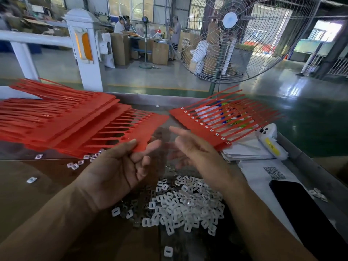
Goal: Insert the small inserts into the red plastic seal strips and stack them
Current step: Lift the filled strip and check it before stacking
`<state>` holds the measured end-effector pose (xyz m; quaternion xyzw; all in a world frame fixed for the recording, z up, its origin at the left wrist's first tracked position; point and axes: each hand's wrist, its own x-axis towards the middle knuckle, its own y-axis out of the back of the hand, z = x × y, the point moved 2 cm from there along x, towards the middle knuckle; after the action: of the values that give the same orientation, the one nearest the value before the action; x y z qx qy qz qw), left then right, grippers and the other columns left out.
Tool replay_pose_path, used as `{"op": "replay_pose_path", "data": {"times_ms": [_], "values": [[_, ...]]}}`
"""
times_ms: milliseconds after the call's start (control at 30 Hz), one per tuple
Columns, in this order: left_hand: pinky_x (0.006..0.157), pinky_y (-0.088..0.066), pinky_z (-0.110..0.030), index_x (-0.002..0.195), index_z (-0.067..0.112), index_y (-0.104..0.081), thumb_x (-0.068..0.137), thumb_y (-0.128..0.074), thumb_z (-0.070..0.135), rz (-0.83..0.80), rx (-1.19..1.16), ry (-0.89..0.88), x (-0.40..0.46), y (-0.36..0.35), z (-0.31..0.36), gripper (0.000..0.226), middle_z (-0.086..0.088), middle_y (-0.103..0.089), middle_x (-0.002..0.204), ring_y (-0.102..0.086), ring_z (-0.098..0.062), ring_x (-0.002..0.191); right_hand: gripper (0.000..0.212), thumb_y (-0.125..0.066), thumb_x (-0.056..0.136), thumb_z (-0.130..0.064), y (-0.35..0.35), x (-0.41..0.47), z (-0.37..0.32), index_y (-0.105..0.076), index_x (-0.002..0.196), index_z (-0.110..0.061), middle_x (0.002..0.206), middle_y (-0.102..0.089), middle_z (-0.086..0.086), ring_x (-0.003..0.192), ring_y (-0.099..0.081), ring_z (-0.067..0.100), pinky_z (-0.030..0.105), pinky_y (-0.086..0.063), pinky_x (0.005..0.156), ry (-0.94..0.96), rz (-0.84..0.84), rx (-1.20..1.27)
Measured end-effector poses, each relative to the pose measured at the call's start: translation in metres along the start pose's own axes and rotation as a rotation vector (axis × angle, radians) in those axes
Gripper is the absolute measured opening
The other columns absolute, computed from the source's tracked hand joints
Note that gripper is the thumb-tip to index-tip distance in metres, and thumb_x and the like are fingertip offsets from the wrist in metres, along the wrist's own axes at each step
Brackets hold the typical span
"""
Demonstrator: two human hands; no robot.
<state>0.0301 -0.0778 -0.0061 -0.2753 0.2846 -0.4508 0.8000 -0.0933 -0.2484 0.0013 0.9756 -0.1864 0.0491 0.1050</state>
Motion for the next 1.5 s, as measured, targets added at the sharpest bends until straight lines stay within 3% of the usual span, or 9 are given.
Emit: {"op": "replay_pose_path", "data": {"times_ms": [200,333,433,533,700,900,1200,1367,1500], "values": [[0.051,-0.052,-0.024,0.13,0.001,-0.065,0.095,-0.052,0.029,-0.068,0.047,0.094,0.0,-0.001,-0.01,0.047,-0.017,-0.074,0.117,-0.063,-0.014,0.062,0.084,-0.064,0.077,-0.082,-0.037,0.007,0.0,-0.048,0.147,-0.038,0.117,-0.075,-0.004,0.11,-0.07,0.02,0.033,-0.056,0.092,-0.093,-0.154,0.255],[0.057,-0.053,-0.023,0.105,0.013,-0.08,0.094,-0.055,0.031,-0.107,0.127,0.072,-0.001,-0.005,-0.015,0.032,-0.021,-0.072,0.119,-0.065,-0.015,0.067,0.051,-0.065,0.082,-0.076,-0.035,0.01,0.0,-0.073,0.121,-0.044,0.111,-0.076,-0.012,0.109,-0.07,0.009,0.027,-0.057,0.094,-0.049,-0.111,0.283],[0.063,-0.058,-0.025,0.101,0.017,-0.081,0.094,-0.056,0.04,-0.071,0.187,0.006,0.0,-0.005,-0.014,0.035,-0.022,-0.071,0.122,-0.07,-0.017,0.077,0.046,-0.066,0.083,-0.074,-0.022,0.011,-0.005,-0.073,0.12,-0.046,0.126,-0.073,-0.014,0.124,-0.064,0.007,0.041,-0.048,0.113,0.04,0.139,0.118],[0.068,-0.061,-0.028,0.117,0.008,-0.072,0.093,-0.058,0.045,0.017,0.187,-0.072,0.002,0.005,-0.007,0.046,-0.02,-0.07,0.125,-0.072,-0.02,0.084,0.018,-0.073,0.092,-0.033,0.005,0.008,-0.007,-0.08,0.106,-0.041,0.114,-0.078,-0.011,0.113,-0.071,0.012,0.048,-0.052,0.107,0.123,0.468,0.136],[0.069,-0.057,-0.03,0.12,0.007,-0.064,0.103,-0.046,0.046,0.268,0.064,-0.192,0.008,0.029,0.015,0.047,-0.012,-0.076,0.101,-0.075,-0.019,0.081,0.043,-0.065,0.092,0.006,0.04,-0.002,-0.02,-0.084,0.082,-0.032,0.095,-0.081,-0.005,0.096,-0.074,0.014,0.04,-0.058,0.096,0.24,0.745,0.235],[0.053,-0.055,-0.019,0.099,0.012,-0.061,0.109,-0.032,0.036,0.392,-0.073,-0.326,0.01,0.047,0.034,0.039,-0.008,-0.074,0.087,-0.066,-0.014,0.057,0.037,-0.06,0.09,0.01,0.065,-0.013,-0.026,-0.08,0.091,-0.022,0.085,-0.079,-0.013,0.087,-0.071,0.001,0.016,-0.054,0.076,0.385,0.95,0.285],[0.055,-0.051,-0.019,0.107,0.011,-0.061,0.109,-0.026,0.044,0.424,-0.098,-0.325,0.014,0.054,0.043,0.048,-0.006,-0.076,0.089,-0.062,-0.014,0.064,0.032,-0.064,0.091,-0.001,0.079,-0.018,-0.023,-0.084,0.097,-0.025,0.12,-0.075,0.014,0.121,-0.067,0.029,0.038,-0.053,0.105,0.501,1.045,0.407],[0.063,-0.051,-0.027,0.117,0.007,-0.057,0.107,-0.027,0.052,0.353,-0.021,-0.316,0.016,0.049,0.04,0.055,-0.01,-0.075,0.098,-0.067,-0.016,0.066,0.028,-0.063,0.093,0.001,0.087,-0.02,-0.027,-0.08,0.107,-0.016,0.116,-0.075,0.011,0.114,-0.067,0.025,0.036,-0.054,0.103,0.505,1.113,0.419],[0.063,-0.051,-0.026,0.118,0.012,-0.055,0.108,-0.031,0.042,0.334,-0.009,-0.365,0.013,0.049,0.045,0.039,-0.008,-0.078,0.097,-0.069,-0.015,0.068,0.027,-0.057,0.098,0.004,0.097,-0.024,-0.029,-0.073,0.118,-0.007,0.114,-0.073,0.007,0.097,-0.066,0.011,0.026,-0.054,0.08,0.47,1.204,0.528]]}}
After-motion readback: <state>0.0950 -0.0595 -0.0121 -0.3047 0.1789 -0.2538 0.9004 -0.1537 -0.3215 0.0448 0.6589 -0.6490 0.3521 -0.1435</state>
